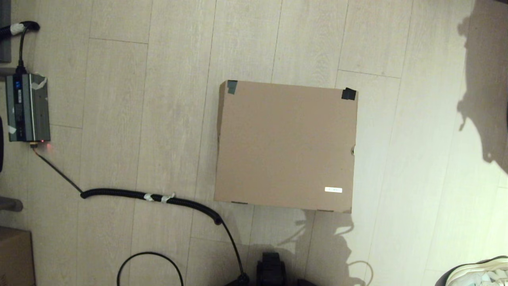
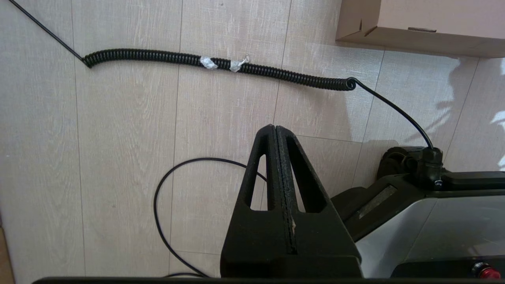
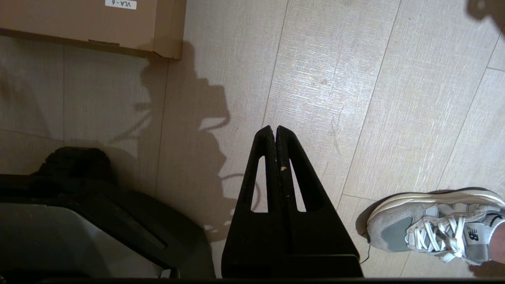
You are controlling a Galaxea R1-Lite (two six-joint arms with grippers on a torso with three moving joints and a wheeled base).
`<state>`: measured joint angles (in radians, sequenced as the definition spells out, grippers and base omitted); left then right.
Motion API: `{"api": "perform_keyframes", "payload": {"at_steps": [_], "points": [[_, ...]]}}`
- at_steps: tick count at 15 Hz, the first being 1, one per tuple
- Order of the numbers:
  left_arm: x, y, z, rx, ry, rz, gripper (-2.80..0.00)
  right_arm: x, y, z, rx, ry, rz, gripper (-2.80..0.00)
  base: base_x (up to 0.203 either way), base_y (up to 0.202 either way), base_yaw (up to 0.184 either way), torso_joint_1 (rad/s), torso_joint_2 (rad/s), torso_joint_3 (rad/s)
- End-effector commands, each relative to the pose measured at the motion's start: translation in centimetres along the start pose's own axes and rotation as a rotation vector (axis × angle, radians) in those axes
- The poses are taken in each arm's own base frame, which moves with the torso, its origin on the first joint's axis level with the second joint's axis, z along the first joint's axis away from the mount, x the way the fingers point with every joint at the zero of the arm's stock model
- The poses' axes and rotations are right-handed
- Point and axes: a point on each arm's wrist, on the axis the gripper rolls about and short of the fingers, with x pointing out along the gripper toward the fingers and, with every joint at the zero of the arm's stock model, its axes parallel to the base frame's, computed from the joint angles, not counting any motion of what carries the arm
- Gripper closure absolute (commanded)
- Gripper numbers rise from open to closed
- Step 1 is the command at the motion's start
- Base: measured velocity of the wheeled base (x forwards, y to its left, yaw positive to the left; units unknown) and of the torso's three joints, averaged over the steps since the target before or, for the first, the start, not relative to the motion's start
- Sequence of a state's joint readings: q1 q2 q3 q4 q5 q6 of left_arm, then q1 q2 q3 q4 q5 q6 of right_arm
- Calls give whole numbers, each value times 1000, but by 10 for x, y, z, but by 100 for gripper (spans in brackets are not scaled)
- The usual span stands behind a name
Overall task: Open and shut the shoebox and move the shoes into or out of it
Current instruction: Open the shoe box
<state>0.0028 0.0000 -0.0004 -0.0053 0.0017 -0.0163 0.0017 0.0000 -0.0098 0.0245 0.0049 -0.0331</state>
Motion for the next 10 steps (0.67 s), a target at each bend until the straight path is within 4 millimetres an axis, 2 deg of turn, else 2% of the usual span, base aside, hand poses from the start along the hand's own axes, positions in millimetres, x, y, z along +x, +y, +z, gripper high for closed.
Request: {"api": "perform_keyframes", "payload": {"at_steps": [1, 4, 5, 7, 8, 10], "points": [[0, 0, 0, 1, -1, 0, 0, 0, 0, 0, 2, 0, 0, 0, 0, 0, 0, 0, 0, 0], [-1, 0, 2, 35, -8, -8, 0, 0, 1, 0, -120, -1, 28, 0, 0, 0, 0, 0, 0, 0], [-3, -1, 15, 40, -37, -27, 0, -2, 1, 8, -146, -26, 47, 0, 0, 0, 0, 0, 0, 0], [-3, -2, 55, 12, -56, -68, 0, -3, 0, 38, -113, -33, 69, 0, 0, 0, 0, 0, 0, 0], [3, -3, 82, -35, -38, -87, 0, 3, 0, 58, -53, -1, 81, 0, 0, 0, 0, 0, 0, 0], [36, -5, 131, -178, 55, -142, 0, 29, -1, 101, 127, 96, 130, 0, 0, 0, 0, 0, 0, 0]]}}
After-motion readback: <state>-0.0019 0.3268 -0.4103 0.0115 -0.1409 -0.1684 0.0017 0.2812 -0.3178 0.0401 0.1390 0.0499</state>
